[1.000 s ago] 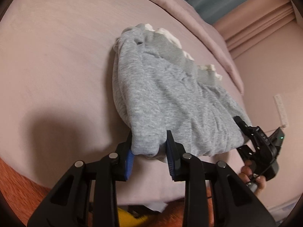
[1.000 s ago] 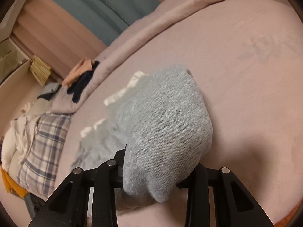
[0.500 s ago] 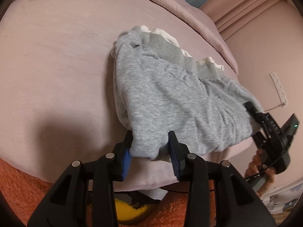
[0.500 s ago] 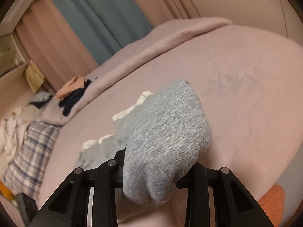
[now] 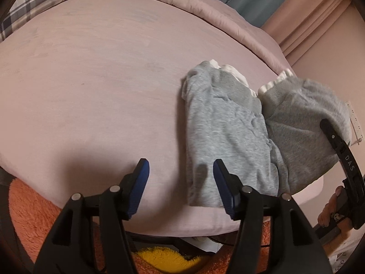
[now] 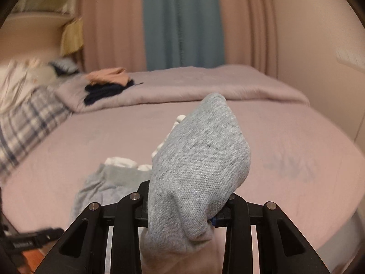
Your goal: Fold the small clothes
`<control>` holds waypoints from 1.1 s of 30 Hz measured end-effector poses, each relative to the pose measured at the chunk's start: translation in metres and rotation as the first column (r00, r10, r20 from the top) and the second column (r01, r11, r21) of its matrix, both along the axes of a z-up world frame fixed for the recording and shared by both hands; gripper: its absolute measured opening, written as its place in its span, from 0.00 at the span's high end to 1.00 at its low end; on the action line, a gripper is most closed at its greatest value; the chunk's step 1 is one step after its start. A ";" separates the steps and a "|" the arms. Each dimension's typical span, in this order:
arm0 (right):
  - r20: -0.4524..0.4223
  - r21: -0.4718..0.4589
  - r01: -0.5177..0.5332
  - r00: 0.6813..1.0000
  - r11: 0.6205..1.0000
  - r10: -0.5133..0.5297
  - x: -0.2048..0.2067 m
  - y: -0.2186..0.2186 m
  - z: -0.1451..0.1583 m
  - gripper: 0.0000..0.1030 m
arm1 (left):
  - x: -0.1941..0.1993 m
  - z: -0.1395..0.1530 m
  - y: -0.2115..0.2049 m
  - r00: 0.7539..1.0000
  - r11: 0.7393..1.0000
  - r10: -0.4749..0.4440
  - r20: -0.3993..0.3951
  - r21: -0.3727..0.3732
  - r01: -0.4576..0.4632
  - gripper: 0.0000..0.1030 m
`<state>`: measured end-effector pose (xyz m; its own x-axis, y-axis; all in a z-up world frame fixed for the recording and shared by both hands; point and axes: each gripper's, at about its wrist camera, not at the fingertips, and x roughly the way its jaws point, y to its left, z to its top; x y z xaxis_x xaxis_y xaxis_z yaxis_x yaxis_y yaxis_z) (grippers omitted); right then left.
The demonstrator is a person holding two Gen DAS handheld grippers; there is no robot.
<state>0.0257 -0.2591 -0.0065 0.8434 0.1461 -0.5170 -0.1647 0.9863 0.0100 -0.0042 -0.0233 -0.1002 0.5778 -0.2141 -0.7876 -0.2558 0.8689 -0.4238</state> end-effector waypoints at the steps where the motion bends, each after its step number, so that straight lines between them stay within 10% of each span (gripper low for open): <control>1: 0.008 -0.032 -0.015 1.000 0.999 0.015 0.000 0.008 0.000 0.66 | 0.000 0.000 -0.001 1.000 1.000 0.000 0.000 0.003 0.000 0.42; 15: -0.212 -0.104 -0.327 0.930 0.939 0.300 0.017 0.087 -0.050 0.65 | -0.007 -0.001 0.011 0.999 0.999 0.031 -0.011 0.011 -0.030 0.39; 33: -0.275 0.017 -0.334 0.905 0.942 0.325 0.016 0.081 -0.052 0.58 | -0.014 -0.003 0.018 0.999 0.999 0.041 -0.021 0.026 -0.040 0.35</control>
<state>0.0417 -0.1782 -0.0587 0.5772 0.3724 -0.7267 -0.4756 0.8768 0.0716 -0.0184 -0.0054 -0.1032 0.5682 -0.1705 -0.8050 -0.3000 0.8681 -0.3956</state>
